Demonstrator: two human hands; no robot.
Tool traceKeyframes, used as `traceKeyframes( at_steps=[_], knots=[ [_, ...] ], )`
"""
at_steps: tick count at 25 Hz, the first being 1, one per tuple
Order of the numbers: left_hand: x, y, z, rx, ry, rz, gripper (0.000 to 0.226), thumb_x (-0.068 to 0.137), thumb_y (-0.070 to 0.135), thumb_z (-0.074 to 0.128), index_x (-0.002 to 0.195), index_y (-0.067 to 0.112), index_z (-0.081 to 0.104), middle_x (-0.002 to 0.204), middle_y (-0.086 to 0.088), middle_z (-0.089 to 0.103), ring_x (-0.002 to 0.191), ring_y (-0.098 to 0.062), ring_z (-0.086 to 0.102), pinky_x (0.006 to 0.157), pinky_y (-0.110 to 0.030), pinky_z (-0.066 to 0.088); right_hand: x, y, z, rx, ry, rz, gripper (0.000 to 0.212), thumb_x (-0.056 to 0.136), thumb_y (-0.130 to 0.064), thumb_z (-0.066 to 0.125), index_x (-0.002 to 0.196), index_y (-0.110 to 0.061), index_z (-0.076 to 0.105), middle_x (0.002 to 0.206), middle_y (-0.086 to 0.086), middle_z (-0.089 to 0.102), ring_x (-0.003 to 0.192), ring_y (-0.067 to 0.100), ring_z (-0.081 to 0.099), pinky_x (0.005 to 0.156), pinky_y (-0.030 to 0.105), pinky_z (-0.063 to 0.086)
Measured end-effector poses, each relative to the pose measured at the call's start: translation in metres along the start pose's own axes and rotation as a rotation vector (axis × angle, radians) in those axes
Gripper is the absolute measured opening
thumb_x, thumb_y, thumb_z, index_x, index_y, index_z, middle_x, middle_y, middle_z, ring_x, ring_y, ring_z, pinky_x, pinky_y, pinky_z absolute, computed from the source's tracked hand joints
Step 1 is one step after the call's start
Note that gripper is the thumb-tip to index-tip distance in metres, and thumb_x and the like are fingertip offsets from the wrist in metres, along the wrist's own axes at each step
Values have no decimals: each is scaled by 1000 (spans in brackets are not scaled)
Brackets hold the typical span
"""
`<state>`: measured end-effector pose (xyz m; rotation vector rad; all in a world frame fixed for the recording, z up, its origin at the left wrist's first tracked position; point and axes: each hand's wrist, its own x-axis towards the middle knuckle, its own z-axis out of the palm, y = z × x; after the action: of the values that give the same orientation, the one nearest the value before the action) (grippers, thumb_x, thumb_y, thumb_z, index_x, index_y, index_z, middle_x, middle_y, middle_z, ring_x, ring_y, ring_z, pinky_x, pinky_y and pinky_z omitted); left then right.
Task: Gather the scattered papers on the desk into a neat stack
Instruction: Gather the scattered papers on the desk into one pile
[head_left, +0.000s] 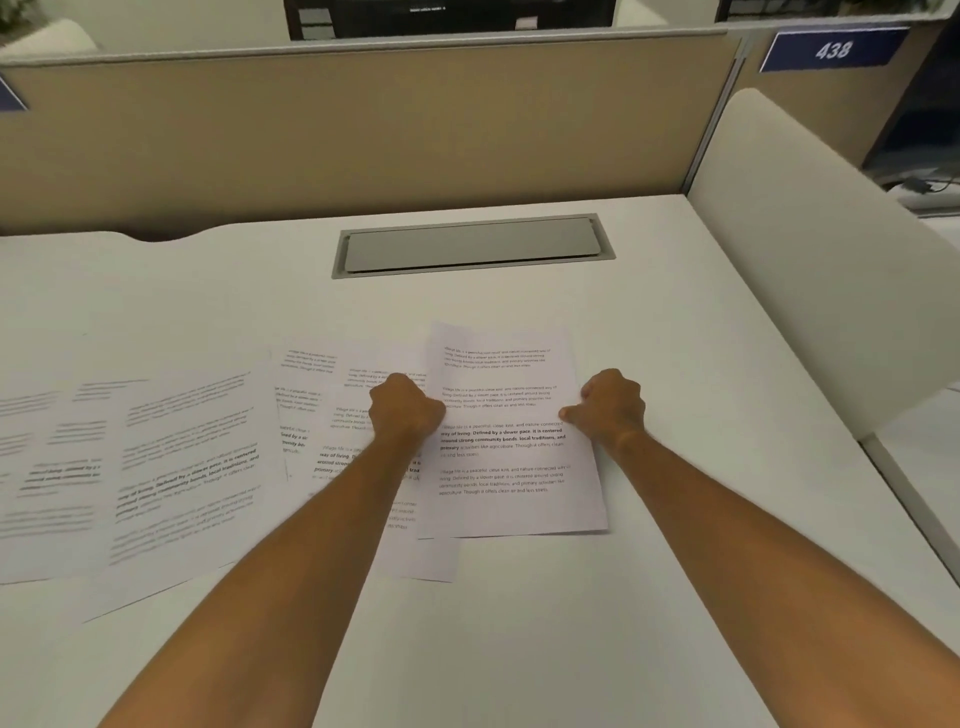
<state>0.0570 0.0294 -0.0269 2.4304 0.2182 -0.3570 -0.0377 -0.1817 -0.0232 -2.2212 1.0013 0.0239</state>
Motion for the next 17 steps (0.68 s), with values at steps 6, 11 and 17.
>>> traceKeyframes(
  at_steps=[6, 11, 17],
  knots=[
    [1, 5, 3, 55, -43, 11, 28, 70, 11, 79, 72, 10, 51, 79, -4, 57, 70, -21, 59, 62, -29, 52, -2, -8, 3, -104, 17, 13, 29, 73, -15, 77, 87, -9, 52, 96, 13, 66, 94, 34, 66, 68, 29, 42],
    [1, 12, 6, 96, -64, 33, 30, 73, 9, 78, 91, 7, 54, 78, -2, 52, 79, -24, 58, 68, -31, 53, 0, -12, 3, -25, 6, 86, 25, 73, -7, 72, 74, -10, 48, 88, 9, 61, 79, 30, 58, 66, 29, 47],
    [3, 11, 7, 90, -78, -19, 32, 74, 5, 74, 67, 10, 43, 74, -2, 49, 62, -16, 52, 66, -31, 54, 2, -12, 3, 99, -51, 164, 27, 72, -4, 73, 71, -8, 46, 82, 9, 58, 83, 31, 62, 74, 34, 57]
  ],
)
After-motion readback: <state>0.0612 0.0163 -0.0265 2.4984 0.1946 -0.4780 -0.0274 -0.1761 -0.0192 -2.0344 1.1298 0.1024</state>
